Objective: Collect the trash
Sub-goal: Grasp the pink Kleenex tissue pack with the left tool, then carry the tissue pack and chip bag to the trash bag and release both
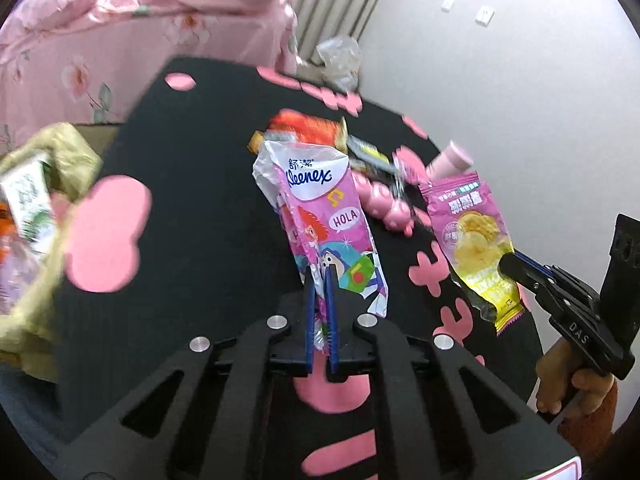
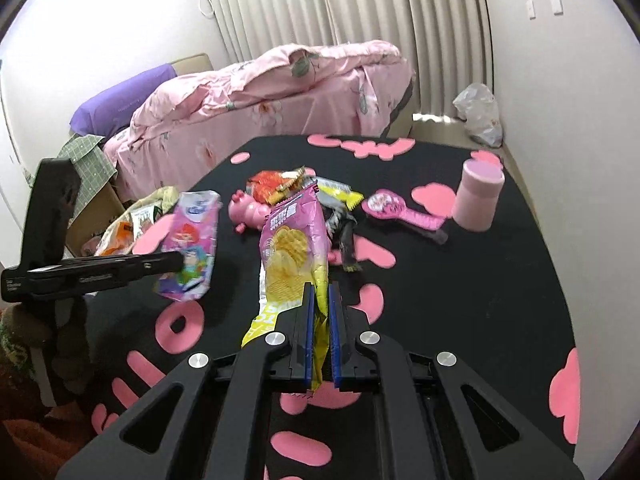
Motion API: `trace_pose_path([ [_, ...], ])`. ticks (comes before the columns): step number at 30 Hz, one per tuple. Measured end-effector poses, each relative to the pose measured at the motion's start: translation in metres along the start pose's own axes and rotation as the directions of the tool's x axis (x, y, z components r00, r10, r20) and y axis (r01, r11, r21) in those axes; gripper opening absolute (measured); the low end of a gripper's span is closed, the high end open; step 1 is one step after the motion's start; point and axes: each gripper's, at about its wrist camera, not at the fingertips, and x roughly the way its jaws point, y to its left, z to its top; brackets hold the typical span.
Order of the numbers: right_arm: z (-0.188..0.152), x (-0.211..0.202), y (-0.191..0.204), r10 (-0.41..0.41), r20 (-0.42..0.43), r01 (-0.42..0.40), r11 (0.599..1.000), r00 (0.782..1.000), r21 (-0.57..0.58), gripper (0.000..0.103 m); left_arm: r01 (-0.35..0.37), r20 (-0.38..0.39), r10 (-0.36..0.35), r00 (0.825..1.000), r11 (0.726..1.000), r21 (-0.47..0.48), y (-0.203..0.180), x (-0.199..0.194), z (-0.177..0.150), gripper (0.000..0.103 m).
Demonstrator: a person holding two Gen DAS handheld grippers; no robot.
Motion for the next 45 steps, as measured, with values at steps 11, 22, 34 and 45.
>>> trace_pose_path([
  [11,0.049,-0.014,0.059,0.003,0.093,0.010,0.991,0.996,-0.135,0.007,-0.055,0.172,0.059,0.983,0.998,-0.029,0.042,-0.081,0.010,0.005],
  [22,0.085,-0.009,0.139,0.073,0.138,-0.028,0.952,0.988,-0.303,0.007,-0.139,0.300,0.164,0.940,0.985,-0.103,0.101,-0.153,0.014,0.005],
  [34,0.102,0.037,0.183,0.181,0.052,-0.153,0.928,0.982,-0.340,0.007,-0.305,0.290,0.390,0.874,0.905,-0.296,0.198,-0.183,0.002,0.005],
  [45,0.119,0.152,0.242,0.274,-0.147,-0.310,0.875,0.950,-0.371,0.007,-0.340,0.048,0.362,0.931,0.907,-0.250,0.242,-0.097,-0.004,0.005],
])
